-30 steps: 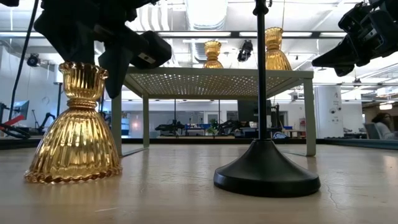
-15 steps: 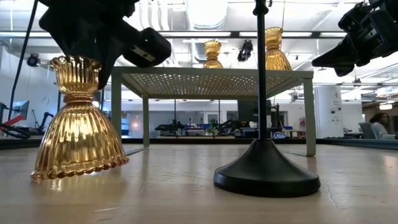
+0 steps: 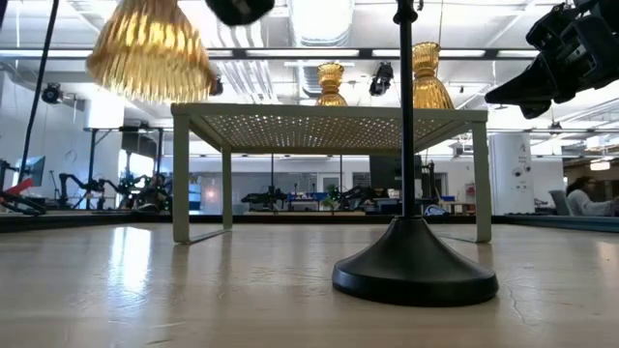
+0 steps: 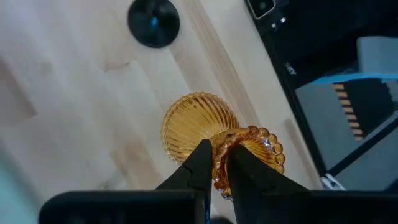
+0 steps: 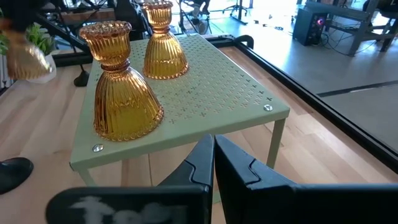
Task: Pick & Place candle stick holders
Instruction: Put the yellow glass candle holder on the shelf
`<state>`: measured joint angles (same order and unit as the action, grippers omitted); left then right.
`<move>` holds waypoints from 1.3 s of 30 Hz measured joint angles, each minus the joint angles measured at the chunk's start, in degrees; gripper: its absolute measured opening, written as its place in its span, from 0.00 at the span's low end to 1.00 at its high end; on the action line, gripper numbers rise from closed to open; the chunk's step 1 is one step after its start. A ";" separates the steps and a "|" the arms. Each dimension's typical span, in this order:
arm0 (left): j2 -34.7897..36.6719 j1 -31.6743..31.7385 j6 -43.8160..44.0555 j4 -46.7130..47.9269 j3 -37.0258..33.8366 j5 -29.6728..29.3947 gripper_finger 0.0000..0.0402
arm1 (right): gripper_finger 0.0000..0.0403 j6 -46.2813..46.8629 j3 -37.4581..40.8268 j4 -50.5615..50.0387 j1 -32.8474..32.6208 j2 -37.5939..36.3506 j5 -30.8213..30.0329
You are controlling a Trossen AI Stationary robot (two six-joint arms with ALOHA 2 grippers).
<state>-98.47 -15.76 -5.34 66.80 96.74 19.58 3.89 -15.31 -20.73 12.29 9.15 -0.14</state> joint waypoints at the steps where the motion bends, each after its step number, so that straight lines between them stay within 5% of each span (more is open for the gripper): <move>1: 0.08 0.86 0.03 1.75 1.70 0.05 0.08 | 0.02 0.00 0.00 -0.01 -0.01 0.00 0.00; 16: 0.46 22.44 -5.10 20.26 23.19 -6.09 0.08 | 0.02 0.01 0.00 0.00 -0.01 0.00 0.00; 25: 0.20 34.74 -8.42 21.49 21.90 -6.85 0.08 | 0.02 0.00 0.00 0.00 0.00 0.00 -0.01; 39: -3.92 39.59 -11.19 20.64 19.69 -7.05 0.08 | 0.02 0.02 0.00 0.00 -0.02 0.00 -0.02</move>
<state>-102.40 23.83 -16.52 87.44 116.43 12.53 3.90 -15.31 -20.73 12.27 9.15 -0.16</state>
